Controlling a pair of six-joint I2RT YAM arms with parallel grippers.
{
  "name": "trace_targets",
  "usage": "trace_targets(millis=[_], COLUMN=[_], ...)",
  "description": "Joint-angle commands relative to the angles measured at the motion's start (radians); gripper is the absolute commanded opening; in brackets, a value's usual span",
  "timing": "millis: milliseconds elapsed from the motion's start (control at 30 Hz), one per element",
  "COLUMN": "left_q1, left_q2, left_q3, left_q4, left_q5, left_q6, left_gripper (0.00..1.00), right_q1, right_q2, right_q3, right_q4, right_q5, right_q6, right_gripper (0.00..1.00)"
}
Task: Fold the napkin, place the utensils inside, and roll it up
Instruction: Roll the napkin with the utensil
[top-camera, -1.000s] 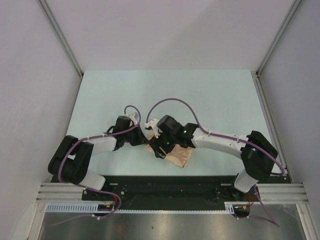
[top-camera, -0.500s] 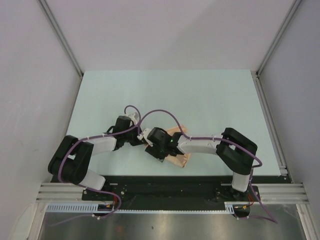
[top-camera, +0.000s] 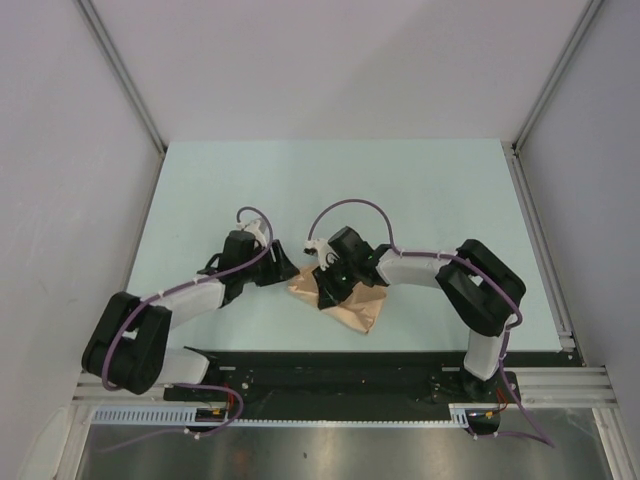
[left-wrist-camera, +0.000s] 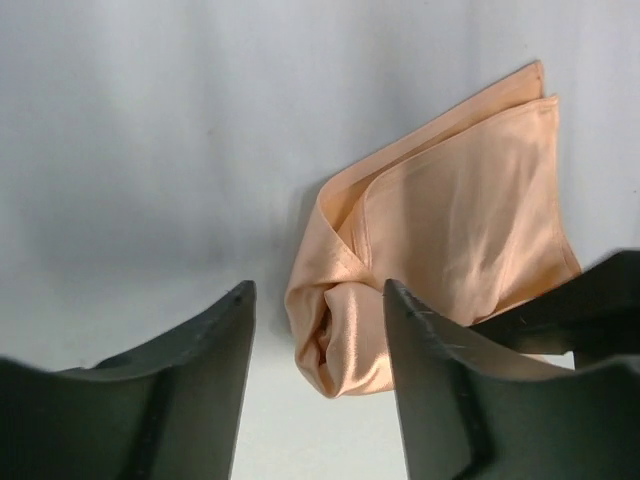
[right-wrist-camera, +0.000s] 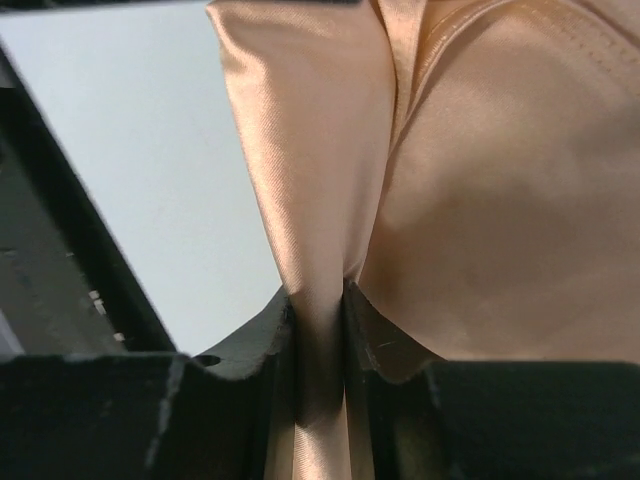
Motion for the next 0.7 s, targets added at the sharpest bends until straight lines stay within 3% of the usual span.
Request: trace_targets(millis=[0, 333, 667], left_q1=[0.006, -0.002, -0.04], left_q2=[-0.117, -0.169, -0.133], left_q3=[-0.039, -0.16, -0.163], left_q4=[0.033, 0.202, 0.305], left_q5=[-0.084, 0.042, 0.091], left_q6=[-0.006, 0.028, 0.04], left_gripper=[0.64, 0.65, 0.61], right_q1=[-0.053, -0.191, -0.233], right_q2=[0.079, 0.192, 0.275], right_q3=[-0.063, -0.055, -0.012], right_q4=[0.017, 0.083, 0.022], right_q5=[-0.315, -0.555, -0.591], right_q6=[0.066, 0.151, 0.151], right_gripper=[0.2, 0.2, 0.2])
